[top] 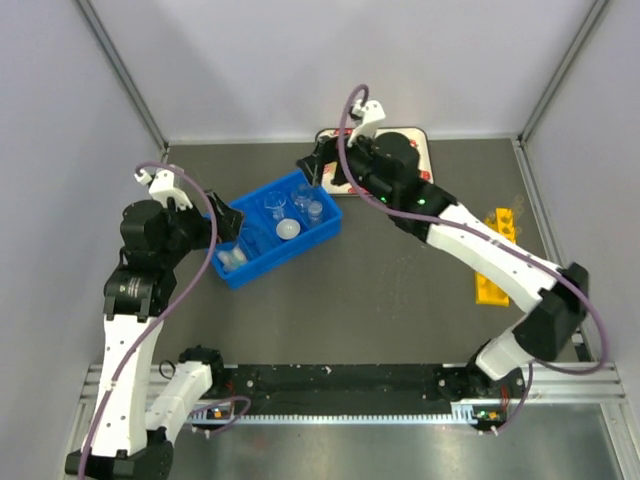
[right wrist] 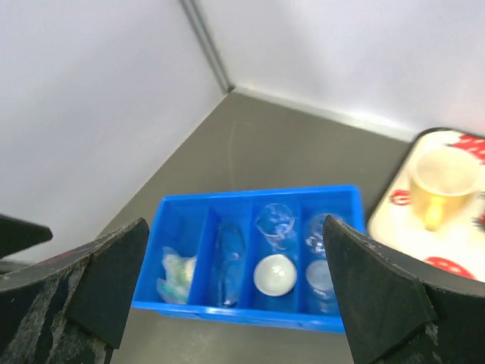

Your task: Organize the chemistry lab equipment

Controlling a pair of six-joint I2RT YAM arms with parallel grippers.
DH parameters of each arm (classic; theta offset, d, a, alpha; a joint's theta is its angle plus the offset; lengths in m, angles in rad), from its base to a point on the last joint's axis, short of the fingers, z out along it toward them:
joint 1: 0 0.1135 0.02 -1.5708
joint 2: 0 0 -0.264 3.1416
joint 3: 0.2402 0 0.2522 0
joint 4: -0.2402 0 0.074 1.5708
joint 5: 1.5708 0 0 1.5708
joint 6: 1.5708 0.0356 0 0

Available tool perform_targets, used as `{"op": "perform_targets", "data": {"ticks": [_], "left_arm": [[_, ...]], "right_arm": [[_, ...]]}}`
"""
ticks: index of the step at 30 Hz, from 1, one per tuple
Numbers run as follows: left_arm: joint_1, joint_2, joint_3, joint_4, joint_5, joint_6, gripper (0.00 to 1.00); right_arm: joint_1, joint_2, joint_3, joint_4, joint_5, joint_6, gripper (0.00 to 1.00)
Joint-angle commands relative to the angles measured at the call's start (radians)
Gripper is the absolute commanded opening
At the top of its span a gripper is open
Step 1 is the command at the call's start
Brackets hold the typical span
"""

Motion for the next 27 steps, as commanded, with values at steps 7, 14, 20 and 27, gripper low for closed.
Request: {"op": "perform_targets", "data": {"ticks": [7,14,20,27], "left_arm": [[-0.009,0.093,-0.065,0.363,0.002,0.095,0.99],[-0.025,0.211,-0.017,0.466,-0.049,0.088,0.99],[-0.056,0.314,0.073,0.493,-0.136,0.112,0.99],[-0.205,0.441,0.183,0.518,-0.348,0.224,0.99]], "right_arm": [[0.016,-0.284,-0.142,-0.147,0.523,-0.307,0.99],[-0.005,-0.304,-0.15,-0.194,0.829,-0.405,0.99],[-0.027,-0.249,-0.1,-0.262,0.972,-0.451,0.99],[-0.13,-0.218,0.065,-0.547,0.797,-0.23,0.99]]}}
